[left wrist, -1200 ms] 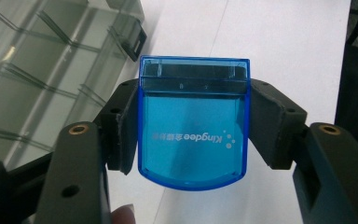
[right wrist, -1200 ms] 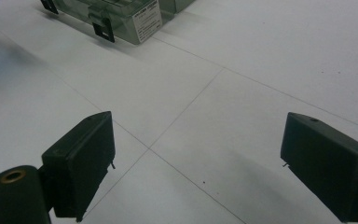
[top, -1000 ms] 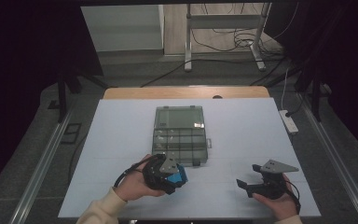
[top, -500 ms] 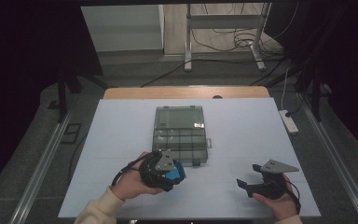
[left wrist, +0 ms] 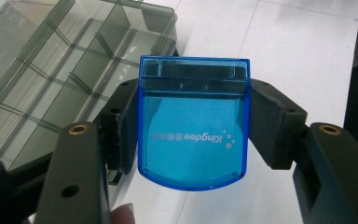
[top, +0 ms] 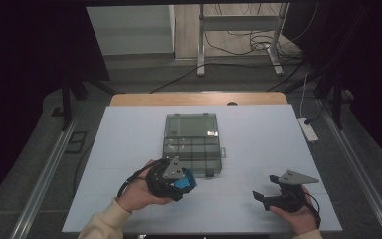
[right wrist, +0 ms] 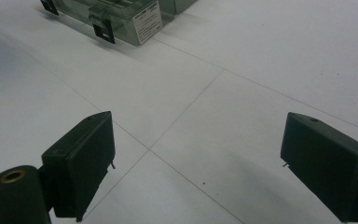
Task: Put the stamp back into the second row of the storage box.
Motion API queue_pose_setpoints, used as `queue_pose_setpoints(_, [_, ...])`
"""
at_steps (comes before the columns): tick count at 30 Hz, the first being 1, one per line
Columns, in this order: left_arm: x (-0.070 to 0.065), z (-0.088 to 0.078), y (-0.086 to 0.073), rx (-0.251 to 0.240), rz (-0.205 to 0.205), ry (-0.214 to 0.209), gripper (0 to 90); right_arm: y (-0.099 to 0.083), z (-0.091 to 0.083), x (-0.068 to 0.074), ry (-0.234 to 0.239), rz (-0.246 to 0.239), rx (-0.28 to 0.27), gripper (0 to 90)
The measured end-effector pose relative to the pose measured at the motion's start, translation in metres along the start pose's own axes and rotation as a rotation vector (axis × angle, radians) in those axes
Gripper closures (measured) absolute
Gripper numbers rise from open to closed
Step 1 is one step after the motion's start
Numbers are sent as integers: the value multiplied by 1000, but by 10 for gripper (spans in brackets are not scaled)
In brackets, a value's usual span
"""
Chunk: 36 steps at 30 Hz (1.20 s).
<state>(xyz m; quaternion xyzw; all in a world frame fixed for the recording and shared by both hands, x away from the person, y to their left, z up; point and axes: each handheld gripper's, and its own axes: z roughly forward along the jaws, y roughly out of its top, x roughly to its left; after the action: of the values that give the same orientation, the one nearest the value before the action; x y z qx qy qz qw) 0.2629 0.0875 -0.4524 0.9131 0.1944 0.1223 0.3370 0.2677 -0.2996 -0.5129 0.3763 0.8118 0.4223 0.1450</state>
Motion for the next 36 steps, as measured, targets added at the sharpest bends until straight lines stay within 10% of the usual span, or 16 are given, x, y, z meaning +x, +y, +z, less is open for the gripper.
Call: queue_pose_setpoints(36, [38, 14, 2, -22, -50, 28, 406, 0, 0, 0, 0, 4, 0, 100])
